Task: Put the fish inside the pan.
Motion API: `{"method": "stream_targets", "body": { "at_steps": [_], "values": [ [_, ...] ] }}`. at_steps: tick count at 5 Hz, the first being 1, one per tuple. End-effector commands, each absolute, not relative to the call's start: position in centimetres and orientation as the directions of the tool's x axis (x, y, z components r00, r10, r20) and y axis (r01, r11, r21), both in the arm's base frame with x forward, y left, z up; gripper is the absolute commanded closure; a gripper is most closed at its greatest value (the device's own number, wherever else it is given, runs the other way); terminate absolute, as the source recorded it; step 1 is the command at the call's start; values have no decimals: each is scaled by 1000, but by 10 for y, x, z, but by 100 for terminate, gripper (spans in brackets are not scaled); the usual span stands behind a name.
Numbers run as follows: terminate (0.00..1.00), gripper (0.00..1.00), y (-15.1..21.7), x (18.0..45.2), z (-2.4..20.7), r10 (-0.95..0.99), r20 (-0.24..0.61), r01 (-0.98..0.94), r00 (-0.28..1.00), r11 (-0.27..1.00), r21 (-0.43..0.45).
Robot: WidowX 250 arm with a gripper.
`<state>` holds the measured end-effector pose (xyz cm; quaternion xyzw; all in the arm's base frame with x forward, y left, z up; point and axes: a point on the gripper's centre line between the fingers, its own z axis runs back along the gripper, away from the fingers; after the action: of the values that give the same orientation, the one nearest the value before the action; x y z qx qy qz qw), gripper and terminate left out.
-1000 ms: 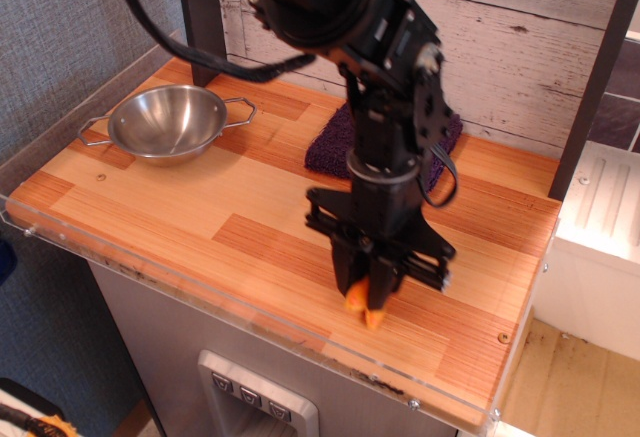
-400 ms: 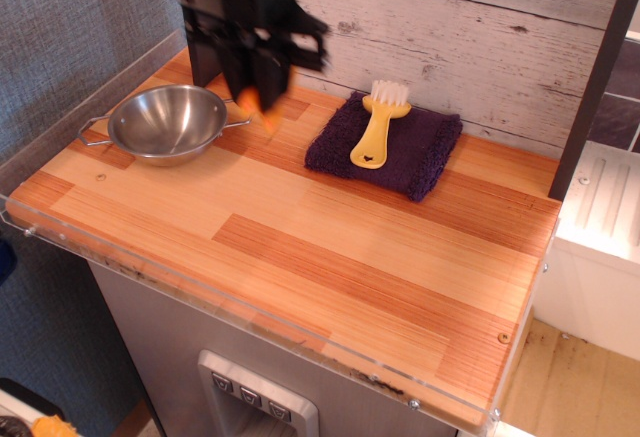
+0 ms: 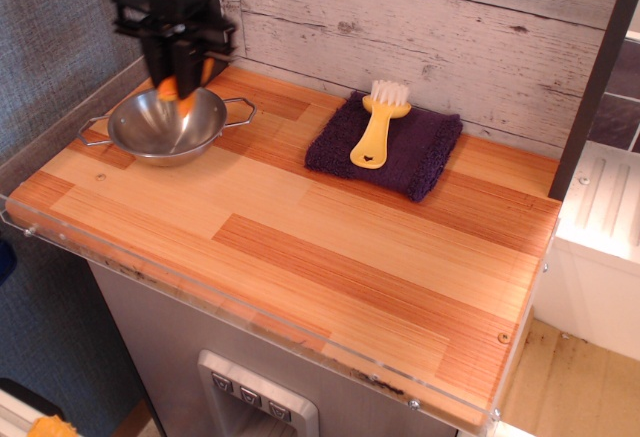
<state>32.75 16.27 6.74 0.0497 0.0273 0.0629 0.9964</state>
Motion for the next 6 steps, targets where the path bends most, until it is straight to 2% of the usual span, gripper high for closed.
{"method": "stream_targets", "body": {
  "at_steps": [1, 3, 4, 6],
  "values": [
    [0, 100, 220, 318, 84, 154, -22, -150, 988, 980, 127],
    [0, 100, 208, 306, 104, 93, 72, -101, 993, 988, 116],
    [0, 100, 202, 305, 107, 78, 89, -87, 993, 990, 109],
    [0, 100, 194, 307, 97, 48, 67, -54, 997, 994, 92]
  ]
}}
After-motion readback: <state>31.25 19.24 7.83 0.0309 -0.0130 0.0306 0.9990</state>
